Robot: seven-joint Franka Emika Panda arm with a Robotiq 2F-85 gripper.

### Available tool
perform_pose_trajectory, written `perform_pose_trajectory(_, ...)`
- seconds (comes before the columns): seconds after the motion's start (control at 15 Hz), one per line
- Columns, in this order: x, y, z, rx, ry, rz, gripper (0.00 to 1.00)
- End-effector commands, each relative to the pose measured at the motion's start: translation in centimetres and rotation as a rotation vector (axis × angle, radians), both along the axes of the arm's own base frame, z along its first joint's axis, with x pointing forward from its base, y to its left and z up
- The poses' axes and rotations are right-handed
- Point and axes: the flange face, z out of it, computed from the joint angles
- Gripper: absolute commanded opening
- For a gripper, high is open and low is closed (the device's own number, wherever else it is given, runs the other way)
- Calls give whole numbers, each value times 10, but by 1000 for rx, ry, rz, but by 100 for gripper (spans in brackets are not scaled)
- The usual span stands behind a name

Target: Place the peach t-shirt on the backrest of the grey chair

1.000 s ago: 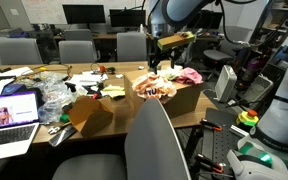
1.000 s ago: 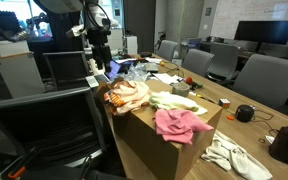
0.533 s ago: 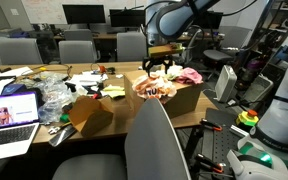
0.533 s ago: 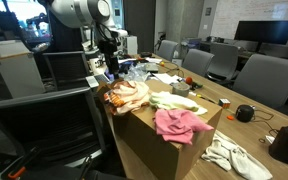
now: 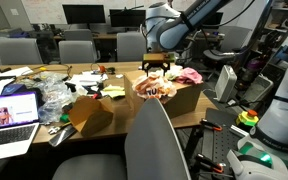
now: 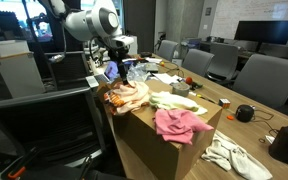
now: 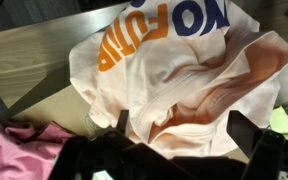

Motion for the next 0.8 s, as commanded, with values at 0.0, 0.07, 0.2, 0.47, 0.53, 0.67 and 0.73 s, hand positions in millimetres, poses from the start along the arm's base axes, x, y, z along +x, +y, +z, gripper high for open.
perform_pose_trajectory(0.0, 12, -4, -8, -51, -46, -88, 100)
perform_pose_trajectory(0.07, 13, -4, -11, -56, -49, -107, 100)
perform_pose_trajectory(0.2, 14, -1, -14, -52, -62, -137, 100)
perform_pose_trajectory(0.47, 19, 10, -20, -33, -87, -154, 100)
perform_pose_trajectory(0.53, 19, 12, -22, -29, -90, -157, 100)
perform_pose_trajectory(0.67, 20, 13, -26, -24, -88, -161, 100)
perform_pose_trajectory(0.73, 19, 14, -30, -25, -81, -161, 100)
